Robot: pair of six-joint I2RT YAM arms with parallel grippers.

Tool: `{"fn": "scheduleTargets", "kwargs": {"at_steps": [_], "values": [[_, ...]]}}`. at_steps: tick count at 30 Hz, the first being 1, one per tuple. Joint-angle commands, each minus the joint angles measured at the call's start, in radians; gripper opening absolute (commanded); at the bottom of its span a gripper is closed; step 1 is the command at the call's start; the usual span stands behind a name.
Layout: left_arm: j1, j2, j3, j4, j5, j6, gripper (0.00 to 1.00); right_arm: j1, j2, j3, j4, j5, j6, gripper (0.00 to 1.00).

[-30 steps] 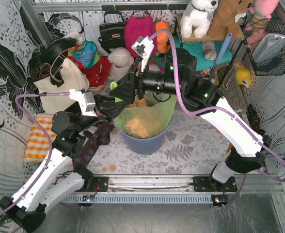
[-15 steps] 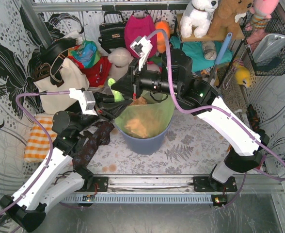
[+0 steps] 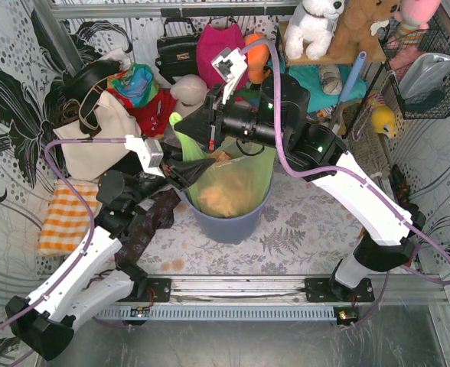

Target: Tie the trash bag

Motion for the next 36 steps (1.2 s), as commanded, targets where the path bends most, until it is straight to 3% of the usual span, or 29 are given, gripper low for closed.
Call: {"fn": "scheduleTargets", "kwargs": {"at_steps": [1,6,19,20,24,26,36], "values": [[0.001,-0.009,-0.028,0.060,-0.013,-0.017,0.31,-0.001,-0.036,-0.005,0.083,0.027,0.022,0.00],[0.001,-0.028,-0.064,0.048,-0.008,-0.021,0.15,-0.002,-0.044,-0.020,0.092,0.040,0.022,0.00],[0.001,-0.037,-0.077,0.049,-0.008,-0.042,0.05,-0.002,-0.042,0.006,0.055,0.051,0.014,0.00],[0.001,-0.037,-0.074,0.047,-0.010,-0.042,0.05,-0.002,-0.040,0.031,0.024,0.062,0.003,0.04],[0.001,-0.039,-0.065,0.037,-0.015,-0.038,0.05,-0.002,-0.067,0.119,-0.095,0.151,-0.052,0.47],[0.001,-0.039,-0.065,0.038,-0.016,-0.038,0.05,-0.002,-0.095,0.137,-0.134,0.191,-0.073,0.56],[0.001,-0.041,-0.058,0.041,-0.023,-0.039,0.06,-0.002,-0.222,0.145,-0.379,0.576,-0.092,0.64]]}}
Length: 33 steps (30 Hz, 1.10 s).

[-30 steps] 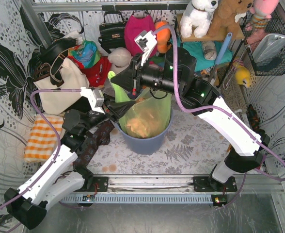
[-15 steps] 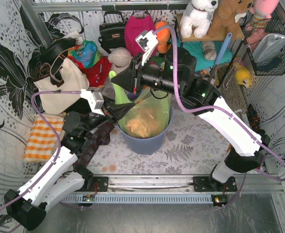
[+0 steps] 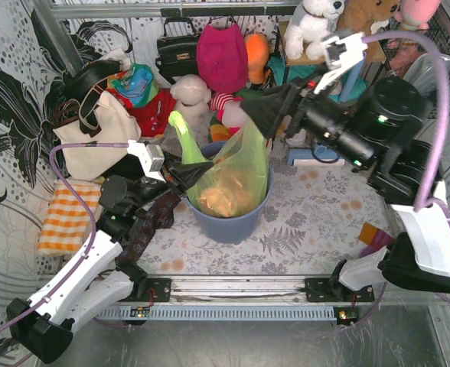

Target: Tie the trash bag

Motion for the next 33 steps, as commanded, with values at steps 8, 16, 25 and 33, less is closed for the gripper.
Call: {"fn": "scheduleTargets", "kwargs": {"at_steps": [8,16,25,33], "values": [[0.002,-0.011,0.025,0.025,-0.020,-0.006,0.08,-0.003,-0.131,-0.167,-0.059,0.226,-0.075,0.62],[0.001,-0.011,0.032,0.014,-0.019,-0.001,0.09,-0.002,-0.055,-0.128,-0.070,0.154,-0.100,0.50],[0.001,-0.038,0.092,-0.027,-0.070,-0.024,0.53,-0.001,-0.094,-0.191,-0.025,0.208,-0.087,0.00],[0.001,-0.082,0.345,-0.236,-0.201,0.021,0.79,-0.002,-0.128,-0.207,-0.023,0.150,-0.084,0.00]]}}
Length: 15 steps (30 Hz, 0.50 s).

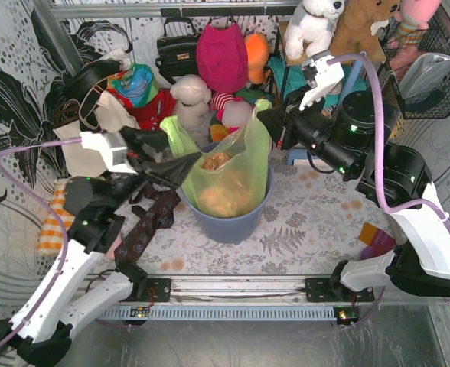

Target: Tie the trash bag

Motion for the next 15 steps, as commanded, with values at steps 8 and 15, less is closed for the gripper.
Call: {"fn": "scheduleTargets", "kwargs": {"at_steps": [8,15], "values": [[0.001,0.188,0.615,-0.284,0.077,-0.028,0.85,-0.002,-0.055,-0.043,0.055,-0.064,0.007,0.00],[-0.037,0.367,0.734,-0.227,0.170,-0.095,0.86,-0.002,-0.080,-0.094,0.083,-0.066,0.016,0.00]]}}
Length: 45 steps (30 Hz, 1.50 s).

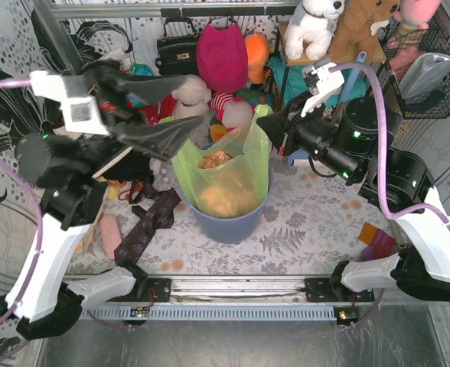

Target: Tie the trash bag

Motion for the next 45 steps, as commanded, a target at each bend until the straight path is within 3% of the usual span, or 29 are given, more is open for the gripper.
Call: {"fn": "scheduleTargets", "kwargs": {"at_steps": [1,10,19,35,39,42,43,45], "values": [[-0.038,0.100,0.000,0.014,0.063,-0.055,0.87,-0.003,-0.037,-0.036,0.058,-0.008,0.016,0.00],[-0.229,0.231,0.045,0.050,0.058,0.041,0.91,-0.002,-0.054,-0.041,0.069,-0.001,0.003,0.00],[-0.235,0.207,-0.141,0.192,0.040,0.108,0.97,-0.002,-0.064,-0.015,0.086,-0.028,-0.012,0.00],[-0.233,0.301,-0.186,0.234,-0.071,0.141,0.99,-0.002,-0.076,-0.032,0.093,-0.066,-0.012,0.00],[-0.233,0.311,-0.215,0.244,-0.060,0.137,0.79,-0.002,-0.092,-0.056,0.106,-0.045,-0.011,0.00],[-0.233,0.307,-0.247,0.274,-0.078,0.123,0.54,-0.003,-0.098,-0.066,0.102,-0.021,-0.016,0.00],[-0.233,0.302,-0.258,0.285,-0.084,0.118,0.40,-0.001,-0.097,-0.064,0.096,-0.016,-0.016,0.00],[-0.233,0.296,-0.277,0.308,-0.095,0.104,0.24,-0.003,-0.094,-0.051,0.080,-0.006,-0.019,0.17]]}}
